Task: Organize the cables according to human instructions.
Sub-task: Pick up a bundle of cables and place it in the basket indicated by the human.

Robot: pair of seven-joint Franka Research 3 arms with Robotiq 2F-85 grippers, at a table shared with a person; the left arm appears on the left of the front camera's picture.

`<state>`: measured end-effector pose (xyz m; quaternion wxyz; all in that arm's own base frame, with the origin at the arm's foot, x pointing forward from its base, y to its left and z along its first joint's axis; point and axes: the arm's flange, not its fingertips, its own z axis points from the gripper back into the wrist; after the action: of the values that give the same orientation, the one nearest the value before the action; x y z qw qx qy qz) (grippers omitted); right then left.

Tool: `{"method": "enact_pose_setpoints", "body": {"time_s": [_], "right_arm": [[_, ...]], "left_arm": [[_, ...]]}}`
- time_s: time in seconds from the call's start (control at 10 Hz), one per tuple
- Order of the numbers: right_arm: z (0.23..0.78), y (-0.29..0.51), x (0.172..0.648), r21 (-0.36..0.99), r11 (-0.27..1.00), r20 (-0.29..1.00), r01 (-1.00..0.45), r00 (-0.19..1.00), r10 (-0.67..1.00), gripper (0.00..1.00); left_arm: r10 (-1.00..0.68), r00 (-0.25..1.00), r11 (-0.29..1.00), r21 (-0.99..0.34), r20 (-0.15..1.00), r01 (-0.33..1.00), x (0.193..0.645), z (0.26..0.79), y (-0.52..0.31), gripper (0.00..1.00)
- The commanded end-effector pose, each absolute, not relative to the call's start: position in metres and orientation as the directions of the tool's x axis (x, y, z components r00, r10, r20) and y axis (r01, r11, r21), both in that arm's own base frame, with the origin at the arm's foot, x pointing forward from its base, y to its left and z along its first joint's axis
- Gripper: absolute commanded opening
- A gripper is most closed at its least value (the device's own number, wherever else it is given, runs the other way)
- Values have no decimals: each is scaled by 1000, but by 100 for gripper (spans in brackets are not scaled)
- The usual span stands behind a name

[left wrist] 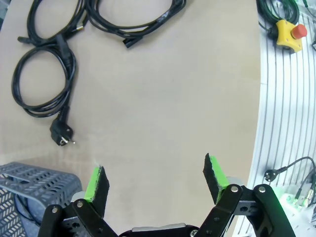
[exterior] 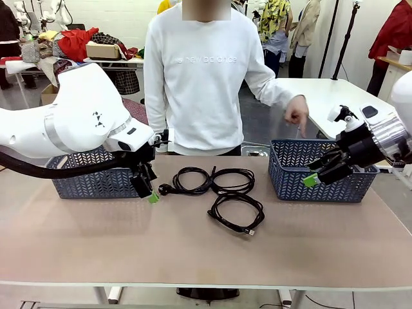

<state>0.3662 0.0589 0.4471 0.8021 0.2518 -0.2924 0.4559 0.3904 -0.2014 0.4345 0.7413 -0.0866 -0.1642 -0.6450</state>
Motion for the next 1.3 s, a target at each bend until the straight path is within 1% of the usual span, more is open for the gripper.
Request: {"method": "enact_pose_setpoints", "body": {"time_s": [0.0,0.9,1.0,1.2], "right_arm": [[445,59,371,122,441,722,-889,385,576,100],[445,59,371,122,441,722,-889,385,576,100],[447,59,366,137,458,699,-879,413,584,100],[450,85,363,124,483,642,-867,442,627,100]], "left_arm": [[-927,124,160,76,355,984,391,436,-200,100],[-927,124,160,76,355,984,391,436,-200,100],[-927,124,160,76,355,984,391,436,-200,100],[-927,124,160,76,355,984,391,436,-200,100]]}}
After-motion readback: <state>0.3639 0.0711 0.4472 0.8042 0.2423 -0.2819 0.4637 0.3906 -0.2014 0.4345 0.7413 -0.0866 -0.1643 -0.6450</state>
